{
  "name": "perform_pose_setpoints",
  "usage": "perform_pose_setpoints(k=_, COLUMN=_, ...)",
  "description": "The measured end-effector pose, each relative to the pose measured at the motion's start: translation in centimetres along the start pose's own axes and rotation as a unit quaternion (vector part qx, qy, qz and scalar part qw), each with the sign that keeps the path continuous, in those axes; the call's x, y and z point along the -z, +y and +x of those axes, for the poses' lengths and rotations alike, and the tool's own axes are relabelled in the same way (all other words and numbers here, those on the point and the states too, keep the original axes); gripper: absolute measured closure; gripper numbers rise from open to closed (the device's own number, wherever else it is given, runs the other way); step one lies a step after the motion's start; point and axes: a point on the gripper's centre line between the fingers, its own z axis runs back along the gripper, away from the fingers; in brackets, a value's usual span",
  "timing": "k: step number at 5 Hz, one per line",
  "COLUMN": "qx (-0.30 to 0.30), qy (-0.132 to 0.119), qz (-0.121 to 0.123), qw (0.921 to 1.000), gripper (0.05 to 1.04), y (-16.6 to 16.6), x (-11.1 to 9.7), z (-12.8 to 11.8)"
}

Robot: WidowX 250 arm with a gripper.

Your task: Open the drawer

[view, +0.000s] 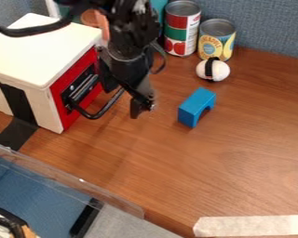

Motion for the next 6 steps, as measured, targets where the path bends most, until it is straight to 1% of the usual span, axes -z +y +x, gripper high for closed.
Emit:
perform_pose_setpoints(k=2, qx=-0.014, qy=0.023, qz=0.001, qw=0.9996, gripper=0.083, y=1.1, x=2.0, z=-0.5)
perform_pose_setpoints(k=3, qx=-0.021, qy=0.027, qz=0.003, qw=0.9994, gripper=0.083, y=1.7, x=2.5, z=-0.1)
perform_pose_setpoints(k=4, qx=-0.038, qy=0.037, qz=-0.004, qw=0.9986, gripper=0.131, y=2.6, x=3.4, z=-0.3)
perform_pose_setpoints(k=5, qx=-0.055, qy=0.042, qz=-0.015, qw=0.9975, gripper=0.421, y=2.7, x=3.8, z=-0.2)
perform_pose_setpoints(k=6, qx=-0.077, qy=0.049, qz=-0.023, qw=0.9955, gripper=0.733, y=2.5, x=4.1, z=-0.4)
